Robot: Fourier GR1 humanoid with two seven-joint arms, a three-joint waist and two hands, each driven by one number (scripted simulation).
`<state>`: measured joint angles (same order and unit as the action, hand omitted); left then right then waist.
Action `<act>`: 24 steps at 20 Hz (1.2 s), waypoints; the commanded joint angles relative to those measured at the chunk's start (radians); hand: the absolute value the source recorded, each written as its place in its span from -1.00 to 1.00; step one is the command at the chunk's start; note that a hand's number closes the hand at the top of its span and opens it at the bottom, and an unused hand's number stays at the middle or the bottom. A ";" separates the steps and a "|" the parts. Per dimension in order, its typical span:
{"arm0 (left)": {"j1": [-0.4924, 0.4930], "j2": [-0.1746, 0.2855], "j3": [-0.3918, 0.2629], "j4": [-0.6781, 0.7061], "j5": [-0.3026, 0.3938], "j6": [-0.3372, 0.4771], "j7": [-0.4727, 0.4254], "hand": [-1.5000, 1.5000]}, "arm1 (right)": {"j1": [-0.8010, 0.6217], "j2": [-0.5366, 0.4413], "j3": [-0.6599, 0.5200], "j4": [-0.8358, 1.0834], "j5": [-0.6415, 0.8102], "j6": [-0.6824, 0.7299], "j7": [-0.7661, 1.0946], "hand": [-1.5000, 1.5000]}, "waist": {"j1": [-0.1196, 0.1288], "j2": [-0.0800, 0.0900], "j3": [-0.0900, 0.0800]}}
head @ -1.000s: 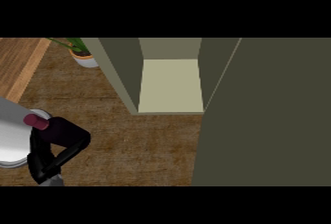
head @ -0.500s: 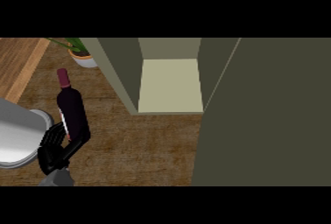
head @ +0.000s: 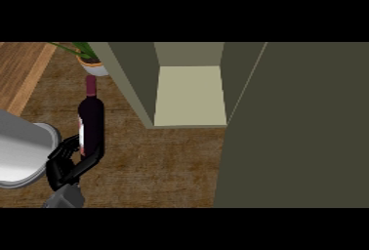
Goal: Pick up the wine, place it into the cabinet and close the cabinet
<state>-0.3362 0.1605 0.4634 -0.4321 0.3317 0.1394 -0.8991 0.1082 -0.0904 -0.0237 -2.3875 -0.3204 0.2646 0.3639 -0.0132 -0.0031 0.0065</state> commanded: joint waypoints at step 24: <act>0.478 -0.138 -0.449 -0.964 -0.091 -0.288 0.438 1.00 | 0.101 -0.008 0.009 -0.152 -0.064 -0.024 0.063 -1.00 | 0.017 -0.003 -0.005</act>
<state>0.0426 0.0452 0.0637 -1.1832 0.2282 -0.1762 -0.5728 0.1546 -0.0852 0.0133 -2.3896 -0.3161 0.2597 0.3567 0.0048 -0.0059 0.0014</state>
